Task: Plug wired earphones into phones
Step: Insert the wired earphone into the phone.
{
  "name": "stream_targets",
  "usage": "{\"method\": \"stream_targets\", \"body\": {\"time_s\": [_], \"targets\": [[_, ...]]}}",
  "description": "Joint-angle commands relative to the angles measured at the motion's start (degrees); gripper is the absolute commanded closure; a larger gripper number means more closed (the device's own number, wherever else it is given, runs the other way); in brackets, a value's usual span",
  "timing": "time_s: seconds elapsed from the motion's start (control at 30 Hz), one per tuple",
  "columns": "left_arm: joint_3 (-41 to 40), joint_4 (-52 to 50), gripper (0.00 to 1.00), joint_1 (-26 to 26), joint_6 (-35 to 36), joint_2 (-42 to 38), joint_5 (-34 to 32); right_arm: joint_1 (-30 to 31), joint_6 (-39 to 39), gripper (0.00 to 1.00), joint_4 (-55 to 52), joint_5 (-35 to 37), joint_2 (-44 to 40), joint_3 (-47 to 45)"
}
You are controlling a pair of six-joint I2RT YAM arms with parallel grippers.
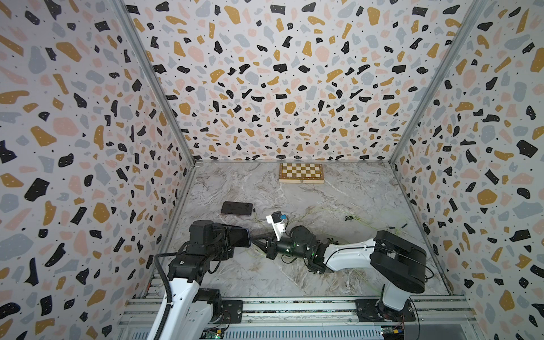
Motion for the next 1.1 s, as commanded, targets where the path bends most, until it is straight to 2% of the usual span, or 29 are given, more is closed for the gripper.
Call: {"method": "stream_targets", "body": {"time_s": [0.0, 0.27, 0.5, 0.63, 0.87, 1.07], "targets": [[2.6, 4.9, 0.42, -1.4, 0.4, -0.7, 8.3, 0.9, -1.0, 1.0, -4.8, 0.8, -0.1, 3.3], [2.7, 5.0, 0.42, -1.7, -0.2, -1.1, 8.4, 0.0, 2.3, 1.0, -4.5, -0.7, 0.5, 3.7], [3.6, 5.1, 0.42, -1.7, 1.1, -1.2, 8.5, -2.0, 1.4, 1.0, 4.9, -9.0, -0.2, -0.8], [4.1, 4.9, 0.42, -1.7, 1.9, -1.3, 8.7, -2.8, -0.1, 1.0, 5.5, -12.2, -1.0, -1.7], [5.6, 4.4, 0.43, -1.9, 3.0, -1.7, 8.5, -3.2, -3.0, 1.0, 1.3, -11.6, -1.6, -0.7], [5.7, 4.4, 0.43, -3.1, 2.8, -1.8, 8.1, -3.2, -2.5, 1.0, -1.0, -11.0, 0.1, 2.4]]}}
